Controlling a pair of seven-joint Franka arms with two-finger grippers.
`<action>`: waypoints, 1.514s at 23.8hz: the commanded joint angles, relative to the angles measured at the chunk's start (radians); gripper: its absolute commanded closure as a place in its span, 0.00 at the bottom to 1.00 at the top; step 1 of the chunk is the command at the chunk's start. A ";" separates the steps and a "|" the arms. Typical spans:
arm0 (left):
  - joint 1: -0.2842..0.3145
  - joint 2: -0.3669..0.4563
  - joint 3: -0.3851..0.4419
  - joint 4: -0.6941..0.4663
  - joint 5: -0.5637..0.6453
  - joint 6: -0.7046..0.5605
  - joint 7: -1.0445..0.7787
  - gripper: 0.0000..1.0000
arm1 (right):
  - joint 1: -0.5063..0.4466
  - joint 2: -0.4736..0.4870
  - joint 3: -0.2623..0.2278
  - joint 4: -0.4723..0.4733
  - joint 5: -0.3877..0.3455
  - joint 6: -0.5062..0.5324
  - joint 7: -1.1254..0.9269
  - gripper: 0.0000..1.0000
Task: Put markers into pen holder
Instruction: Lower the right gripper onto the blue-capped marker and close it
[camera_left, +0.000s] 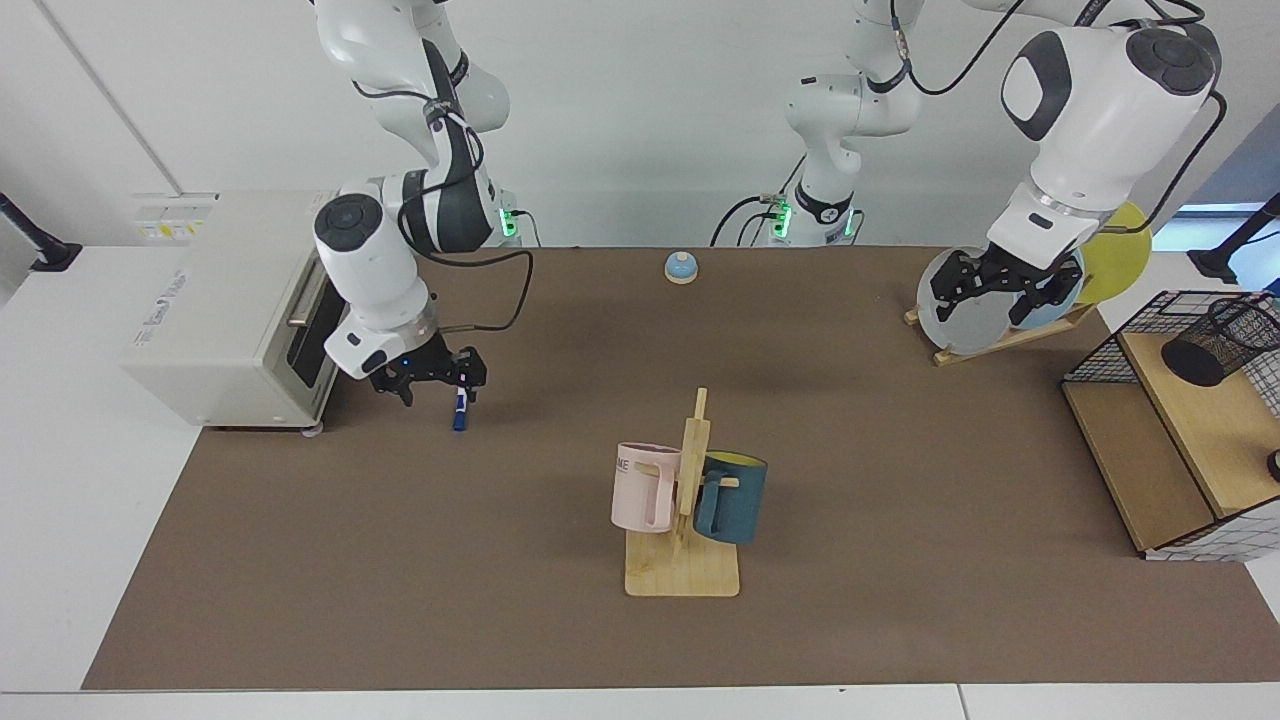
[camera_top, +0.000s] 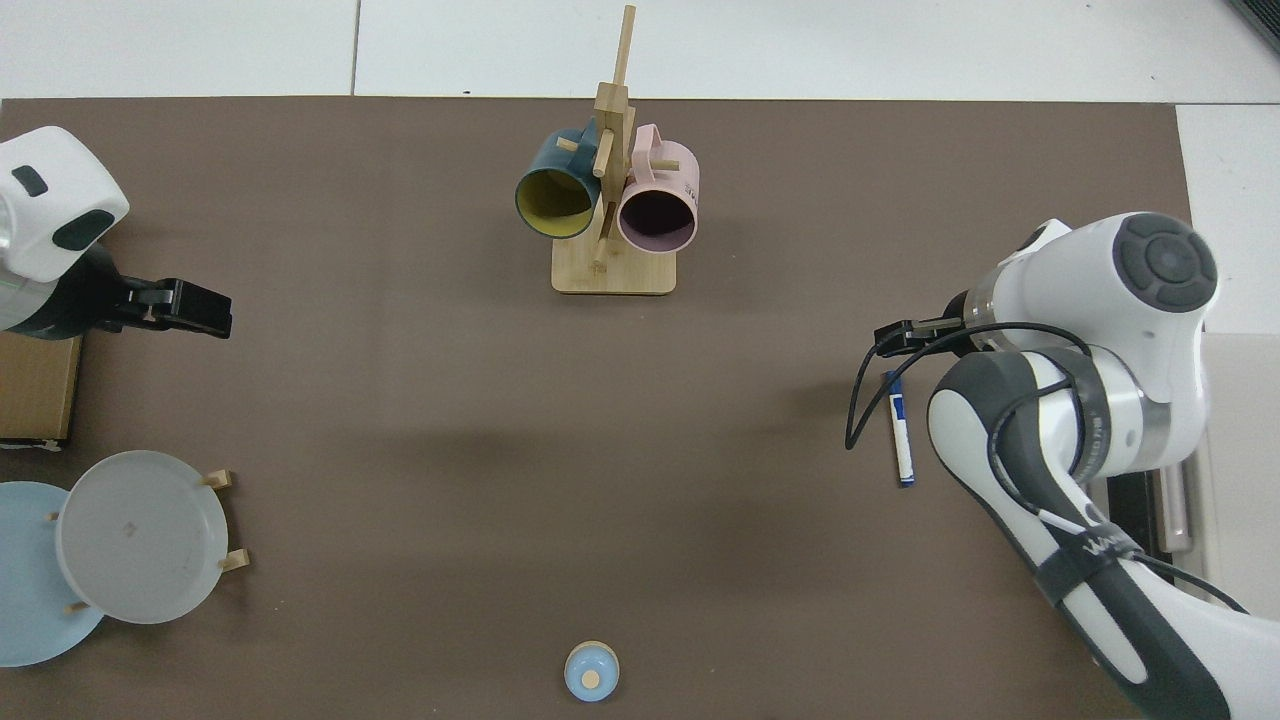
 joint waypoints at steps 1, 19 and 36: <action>0.002 -0.025 0.000 -0.033 0.005 0.018 0.006 0.00 | -0.007 0.033 0.005 -0.096 0.001 0.090 0.019 0.00; -0.012 -0.052 -0.001 -0.084 0.005 0.033 0.019 0.00 | -0.020 0.031 0.005 -0.180 0.003 0.122 0.017 0.18; -0.004 -0.055 0.000 -0.088 0.008 0.064 0.558 0.00 | -0.023 0.050 0.005 -0.069 0.051 0.006 0.041 1.00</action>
